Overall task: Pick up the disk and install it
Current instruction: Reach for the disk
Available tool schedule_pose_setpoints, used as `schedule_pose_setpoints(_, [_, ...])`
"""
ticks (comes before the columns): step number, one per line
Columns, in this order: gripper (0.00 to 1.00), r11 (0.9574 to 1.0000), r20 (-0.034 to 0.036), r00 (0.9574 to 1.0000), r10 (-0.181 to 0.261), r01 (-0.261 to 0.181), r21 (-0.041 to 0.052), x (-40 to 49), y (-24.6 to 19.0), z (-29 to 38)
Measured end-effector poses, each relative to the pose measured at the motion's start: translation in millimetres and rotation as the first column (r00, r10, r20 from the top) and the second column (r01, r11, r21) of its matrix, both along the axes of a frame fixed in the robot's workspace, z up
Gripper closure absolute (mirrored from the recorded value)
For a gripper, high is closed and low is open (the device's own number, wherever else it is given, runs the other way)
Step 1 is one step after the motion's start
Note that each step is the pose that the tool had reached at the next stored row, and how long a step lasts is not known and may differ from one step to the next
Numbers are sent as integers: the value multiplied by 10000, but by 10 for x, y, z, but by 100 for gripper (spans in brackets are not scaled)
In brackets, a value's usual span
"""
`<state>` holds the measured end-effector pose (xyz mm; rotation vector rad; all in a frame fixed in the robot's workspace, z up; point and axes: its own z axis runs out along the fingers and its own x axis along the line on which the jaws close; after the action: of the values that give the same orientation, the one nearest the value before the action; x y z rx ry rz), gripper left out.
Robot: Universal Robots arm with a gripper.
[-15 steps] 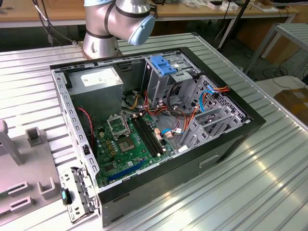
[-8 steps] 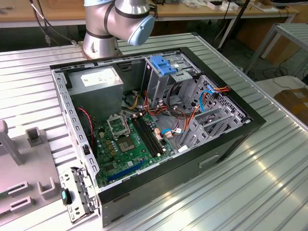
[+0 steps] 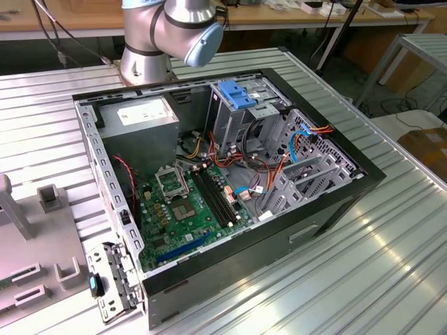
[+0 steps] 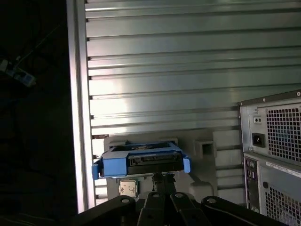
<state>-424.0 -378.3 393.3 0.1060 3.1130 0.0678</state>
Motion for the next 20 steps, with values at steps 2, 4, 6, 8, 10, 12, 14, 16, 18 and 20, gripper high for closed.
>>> schedule_pose_setpoints(2, [89, 10000, 0, 10000, 0, 0, 0, -142, 0, 0])
schedule_pose_setpoints(4, [89, 10000, 0, 10000, 0, 0, 0, -189, 0, 0])
schedule_pose_setpoints(6, [89, 10000, 0, 10000, 0, 0, 0, -299, 0, 0])
schedule_pose_setpoints(8, [89, 10000, -1, 10000, 0, 0, 0, -346, 0, 0])
schedule_pose_setpoints(10, [89, 10000, 0, 10000, -1, 1, 0, -401, 0, 0])
schedule_pose_setpoints(12, [89, 10000, 0, 10000, 1, -1, 0, -406, 0, 0])
schedule_pose_setpoints(14, [89, 10000, 0, 10000, 0, 0, 0, -408, 0, 0])
schedule_pose_setpoints(16, [89, 10000, 0, 10000, 0, 0, 0, -409, 0, 0])
schedule_pose_setpoints(18, [89, 10000, 0, 10000, -1, 1, 0, -409, 0, 0])
schedule_pose_setpoints(20, [89, 10000, 0, 10000, 0, 0, 0, -410, 0, 0])
